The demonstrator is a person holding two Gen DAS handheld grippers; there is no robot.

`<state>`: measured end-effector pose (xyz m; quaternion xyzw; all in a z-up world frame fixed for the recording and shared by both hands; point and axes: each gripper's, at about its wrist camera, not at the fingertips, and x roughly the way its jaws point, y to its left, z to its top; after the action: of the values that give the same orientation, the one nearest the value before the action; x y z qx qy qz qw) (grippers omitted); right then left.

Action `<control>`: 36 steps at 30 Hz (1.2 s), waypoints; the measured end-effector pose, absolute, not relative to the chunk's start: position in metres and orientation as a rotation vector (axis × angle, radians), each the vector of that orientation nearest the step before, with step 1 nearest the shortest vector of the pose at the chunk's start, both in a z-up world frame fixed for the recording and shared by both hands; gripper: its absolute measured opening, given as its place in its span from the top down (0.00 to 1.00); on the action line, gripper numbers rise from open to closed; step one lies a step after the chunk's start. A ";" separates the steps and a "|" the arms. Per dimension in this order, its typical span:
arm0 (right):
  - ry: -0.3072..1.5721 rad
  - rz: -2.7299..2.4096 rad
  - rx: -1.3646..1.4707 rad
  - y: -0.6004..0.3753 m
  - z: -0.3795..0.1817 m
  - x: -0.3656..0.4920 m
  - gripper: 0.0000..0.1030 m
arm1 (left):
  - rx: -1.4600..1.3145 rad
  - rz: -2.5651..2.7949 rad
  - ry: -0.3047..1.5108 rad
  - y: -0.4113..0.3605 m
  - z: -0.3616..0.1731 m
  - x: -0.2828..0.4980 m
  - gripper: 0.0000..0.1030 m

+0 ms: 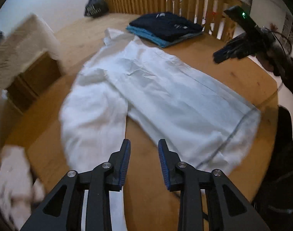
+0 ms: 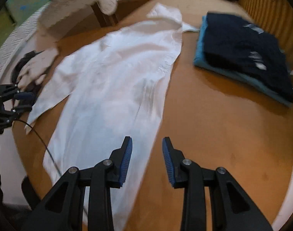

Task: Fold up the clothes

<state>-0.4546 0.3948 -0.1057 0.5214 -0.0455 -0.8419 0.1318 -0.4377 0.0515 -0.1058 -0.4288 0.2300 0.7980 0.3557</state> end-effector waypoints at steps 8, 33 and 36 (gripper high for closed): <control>-0.271 -2.378 1.519 0.367 -0.132 -0.391 0.60 | -1.061 1.918 0.490 0.092 -0.122 -0.389 0.59; -0.090 -2.296 1.751 0.343 -0.181 -0.342 0.97 | -1.038 1.943 0.791 0.108 -0.152 -0.347 1.00; -0.074 -2.307 1.757 0.354 -0.172 -0.332 0.97 | -1.010 1.952 0.824 0.099 -0.144 -0.332 1.00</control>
<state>-0.3315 0.3543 -0.1722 0.6012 -0.0252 -0.7896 0.1200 -0.3316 0.0986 -0.1438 -0.3967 0.3238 0.7670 0.3866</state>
